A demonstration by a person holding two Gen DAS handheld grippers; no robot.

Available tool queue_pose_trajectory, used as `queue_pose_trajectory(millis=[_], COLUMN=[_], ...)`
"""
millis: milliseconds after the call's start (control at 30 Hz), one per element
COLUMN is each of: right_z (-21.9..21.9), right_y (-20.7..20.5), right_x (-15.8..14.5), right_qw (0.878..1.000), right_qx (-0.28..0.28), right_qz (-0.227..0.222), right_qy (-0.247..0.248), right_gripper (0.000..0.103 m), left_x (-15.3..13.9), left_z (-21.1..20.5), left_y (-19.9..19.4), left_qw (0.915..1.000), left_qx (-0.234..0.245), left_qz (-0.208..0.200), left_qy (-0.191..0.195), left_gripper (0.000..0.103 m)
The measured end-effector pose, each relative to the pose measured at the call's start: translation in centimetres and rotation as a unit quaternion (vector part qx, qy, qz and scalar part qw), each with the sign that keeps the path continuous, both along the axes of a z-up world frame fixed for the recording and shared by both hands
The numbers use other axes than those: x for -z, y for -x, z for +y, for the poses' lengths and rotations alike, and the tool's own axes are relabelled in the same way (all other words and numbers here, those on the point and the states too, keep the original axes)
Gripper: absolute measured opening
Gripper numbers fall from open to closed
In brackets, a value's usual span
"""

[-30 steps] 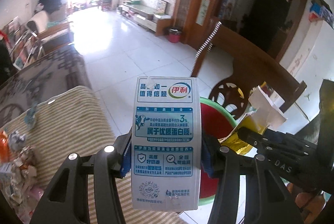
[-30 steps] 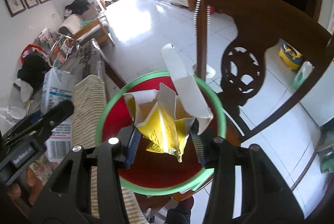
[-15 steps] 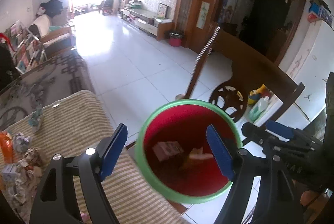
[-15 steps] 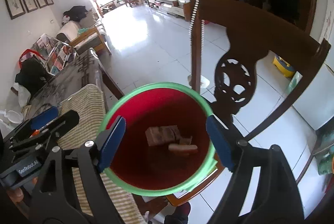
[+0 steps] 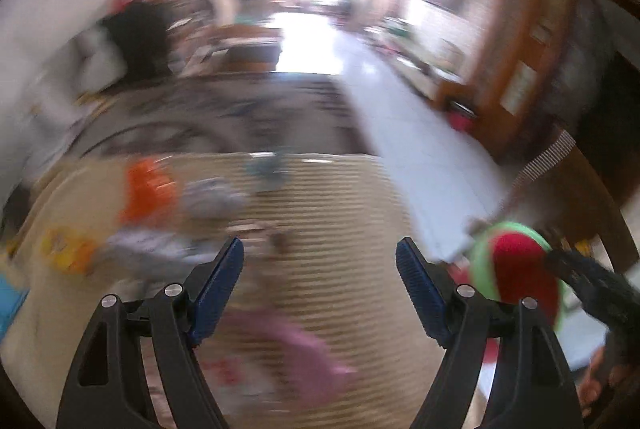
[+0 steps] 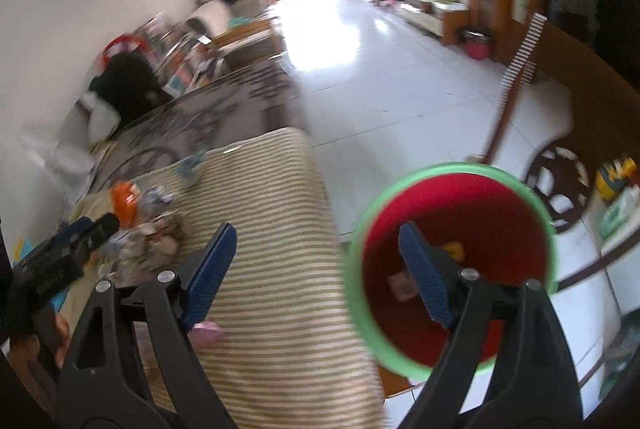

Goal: Collect trash
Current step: 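Grasp the yellow iced-tea carton with the left gripper while the right grasps the blue toothpaste box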

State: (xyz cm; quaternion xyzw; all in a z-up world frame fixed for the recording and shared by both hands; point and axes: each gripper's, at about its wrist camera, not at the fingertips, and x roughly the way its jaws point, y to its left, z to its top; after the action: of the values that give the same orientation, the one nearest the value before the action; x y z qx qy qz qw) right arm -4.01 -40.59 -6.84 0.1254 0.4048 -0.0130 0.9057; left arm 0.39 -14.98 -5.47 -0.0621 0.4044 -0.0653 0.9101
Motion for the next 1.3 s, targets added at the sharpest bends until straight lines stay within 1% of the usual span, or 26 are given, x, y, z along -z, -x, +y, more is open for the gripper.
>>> queue_pose_trajectory(millis=[67,133,167,233,267,300,333,433,467,500,533,567,600,633,667,700,800,933,1000,1067,1100,1133,1167,1200,1233,1300], right_z=[2.6,5.6,6.8,9.8,11.2,12.5,13.8,16.8,17.7,18.4,19.1,19.7,20.2,20.8,21.1,21.4,22.5,24.2,25.0,26.0,26.4,26.9,27.4,28.1,28.6,30.1], right_y=[-0.7,-1.7,-2.0,-2.7,-3.0,-3.3,-3.7,-4.5,-4.7,-4.9,-5.1,-5.3,-5.4,-5.5,-5.6,-5.7,-6.7,-8.0,-8.7,-9.6,-10.0,-10.5,-10.9,-11.4,-11.7,-12.6], right_x=[0.0,0.1,0.2,0.2,0.3,0.4,0.6,1.1,1.3,1.5,1.6,1.7,1.8,1.9,2.0,2.0,2.3,2.7,2.9,3.4,3.5,3.8,4.0,4.4,4.7,5.7], right_qw=[1.000,0.999,0.999,0.998,0.998,0.997,0.997,0.996,0.996,0.995,0.995,0.995,0.995,0.995,0.995,0.995,0.993,0.990,0.988,0.984,0.982,0.980,0.977,0.974,0.971,0.963], right_qx=[-0.016,-0.033,-0.040,-0.058,-0.065,-0.071,-0.076,-0.085,-0.087,-0.087,-0.088,-0.088,-0.087,-0.087,-0.086,-0.085,-0.088,-0.105,-0.119,-0.138,-0.146,-0.157,-0.167,-0.180,-0.188,-0.217], right_qz=[0.001,0.006,0.007,0.011,0.013,0.016,0.019,0.029,0.032,0.035,0.039,0.042,0.045,0.048,0.049,0.051,0.059,0.066,0.068,0.073,0.075,0.078,0.080,0.084,0.087,0.098], right_qy=[0.004,0.006,0.007,0.012,0.014,0.015,0.014,0.016,0.017,0.017,0.018,0.020,0.023,0.026,0.028,0.031,0.044,0.062,0.072,0.086,0.091,0.097,0.103,0.111,0.116,0.127], right_gripper=[0.083,0.083,0.084,0.085,0.085,0.086,0.086,0.087,0.087,0.087,0.087,0.087,0.087,0.087,0.087,0.088,0.088,0.088,0.088,0.088,0.088,0.088,0.088,0.088,0.088,0.088], left_x=[0.6,1.3,2.1,3.8,4.7,6.0,7.3,10.4,11.1,12.0,13.3,13.9,14.8,15.3,15.7,15.8,16.8,17.2,17.1,17.0,16.9,16.7,16.5,16.5,16.5,16.5], left_z=[4.4,9.8,13.0,17.8,19.8,22.4,24.1,27.7,28.2,28.8,29.5,29.8,30.1,30.4,30.6,30.5,30.3,30.1,29.3,29.4,29.2,29.0,28.8,28.7,28.7,28.2], left_y=[-0.4,-1.0,-1.3,-2.1,-2.5,-3.3,-3.9,-5.7,-6.2,-6.8,-7.6,-8.1,-8.8,-9.0,-9.3,-9.7,-11.1,-12.0,-12.0,-12.4,-12.5,-12.5,-12.6,-12.7,-12.8,-13.0], left_qw=[0.9979,0.9891,0.9802,0.9618,0.9510,0.9354,0.9266,0.9081,0.9046,0.9002,0.8914,0.8862,0.8781,0.8757,0.8730,0.8721,0.8769,0.8741,0.8806,0.8914,0.8971,0.9050,0.9113,0.9146,0.9160,0.9189], left_qx=[-0.064,-0.143,-0.191,-0.259,-0.291,-0.330,-0.348,-0.380,-0.382,-0.385,-0.392,-0.397,-0.404,-0.407,-0.412,-0.414,-0.397,-0.392,-0.379,-0.356,-0.345,-0.326,-0.301,-0.281,-0.265,-0.232], left_qz=[0.007,0.021,0.034,0.062,0.078,0.102,0.118,0.163,0.175,0.188,0.207,0.215,0.228,0.227,0.225,0.224,0.229,0.239,0.239,0.244,0.240,0.234,0.230,0.231,0.233,0.245], left_qy=[0.012,0.027,0.040,0.062,0.070,0.077,0.077,0.068,0.071,0.079,0.095,0.104,0.118,0.128,0.132,0.134,0.144,0.158,0.153,0.138,0.136,0.143,0.161,0.178,0.190,0.205], left_gripper=[0.075,0.076,0.076,0.081,0.081,0.081,0.081,0.082,0.083,0.083,0.084,0.084,0.086,0.093,0.094,0.095,0.096,0.096,0.094,0.092,0.084,0.073,0.066,0.051,0.044,0.040])
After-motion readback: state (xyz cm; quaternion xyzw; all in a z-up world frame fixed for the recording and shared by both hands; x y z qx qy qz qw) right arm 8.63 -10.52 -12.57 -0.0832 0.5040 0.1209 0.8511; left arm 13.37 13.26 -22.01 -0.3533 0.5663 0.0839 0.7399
